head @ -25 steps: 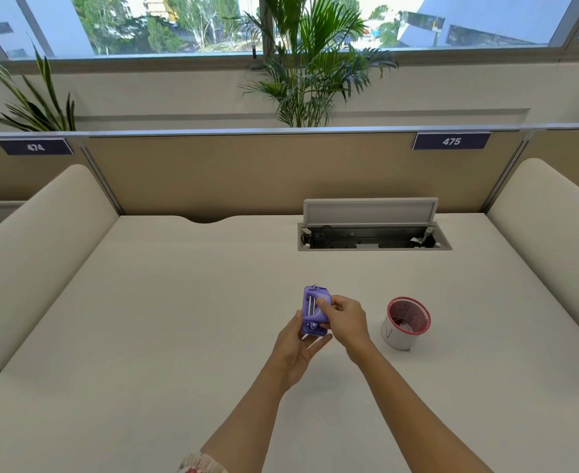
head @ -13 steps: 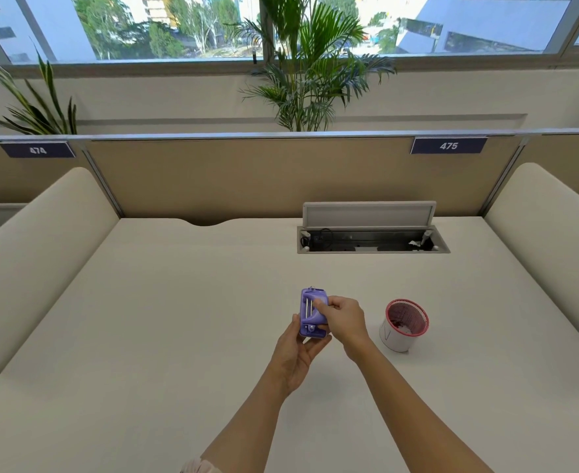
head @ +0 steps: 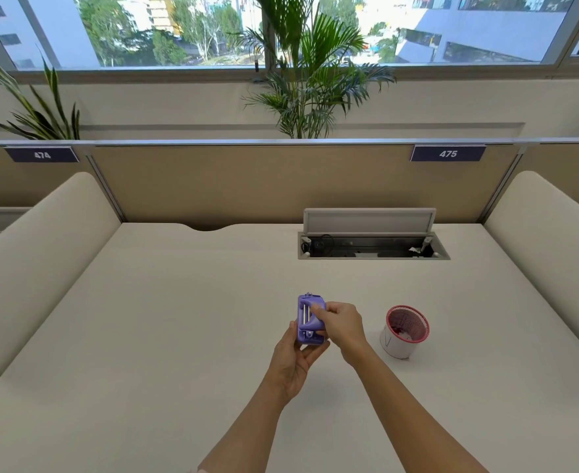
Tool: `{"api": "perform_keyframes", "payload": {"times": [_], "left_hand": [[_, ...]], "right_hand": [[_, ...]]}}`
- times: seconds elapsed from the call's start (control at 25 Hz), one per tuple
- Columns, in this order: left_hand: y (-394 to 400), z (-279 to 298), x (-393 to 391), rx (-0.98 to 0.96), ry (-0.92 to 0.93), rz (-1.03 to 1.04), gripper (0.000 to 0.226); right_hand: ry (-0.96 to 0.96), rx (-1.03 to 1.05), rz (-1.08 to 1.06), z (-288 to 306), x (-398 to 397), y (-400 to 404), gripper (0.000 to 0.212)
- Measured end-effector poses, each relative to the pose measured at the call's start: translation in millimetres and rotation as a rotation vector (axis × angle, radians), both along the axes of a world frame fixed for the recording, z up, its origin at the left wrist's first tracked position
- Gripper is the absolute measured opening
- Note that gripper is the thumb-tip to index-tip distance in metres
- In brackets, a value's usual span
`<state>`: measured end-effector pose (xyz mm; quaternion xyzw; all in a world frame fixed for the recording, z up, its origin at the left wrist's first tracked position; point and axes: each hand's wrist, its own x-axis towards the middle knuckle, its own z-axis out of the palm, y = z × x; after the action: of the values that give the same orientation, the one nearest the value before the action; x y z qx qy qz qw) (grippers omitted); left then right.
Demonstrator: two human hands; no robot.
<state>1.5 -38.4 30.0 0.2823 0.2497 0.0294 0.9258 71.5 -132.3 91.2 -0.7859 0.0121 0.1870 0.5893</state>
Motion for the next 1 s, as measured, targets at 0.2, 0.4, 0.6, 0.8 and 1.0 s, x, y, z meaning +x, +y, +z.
{"api": "perform_keyframes", "payload": {"times": [0.2, 0.4, 0.6, 0.8, 1.0], "left_hand": [[3.7, 6.5, 0.9, -0.061, -0.005, -0.04, 0.036], [9.4, 4.8, -3.9, -0.058, -0.109, -0.151, 0.056], [3.9, 9.2, 1.9, 0.319, -0.111, -0.204, 0.056], [1.5, 9.6, 6.0, 0.404, -0.101, -0.143, 0.054], [0.0, 8.2, 5.6, 0.441, -0.078, -0.144, 0.054]], "right_hand": [[0.008, -0.002, -0.022, 0.7, -0.3, -1.1, 0.018], [-0.03, -0.048, -0.05, 2.9, 1.7, 1.9, 0.024], [-0.033, -0.065, -0.035, 3.8, 4.0, 3.3, 0.025], [-0.047, -0.071, -0.023, 6.3, 5.1, 5.6, 0.025], [-0.025, -0.064, -0.033, 5.9, 6.4, 2.7, 0.022]]}}
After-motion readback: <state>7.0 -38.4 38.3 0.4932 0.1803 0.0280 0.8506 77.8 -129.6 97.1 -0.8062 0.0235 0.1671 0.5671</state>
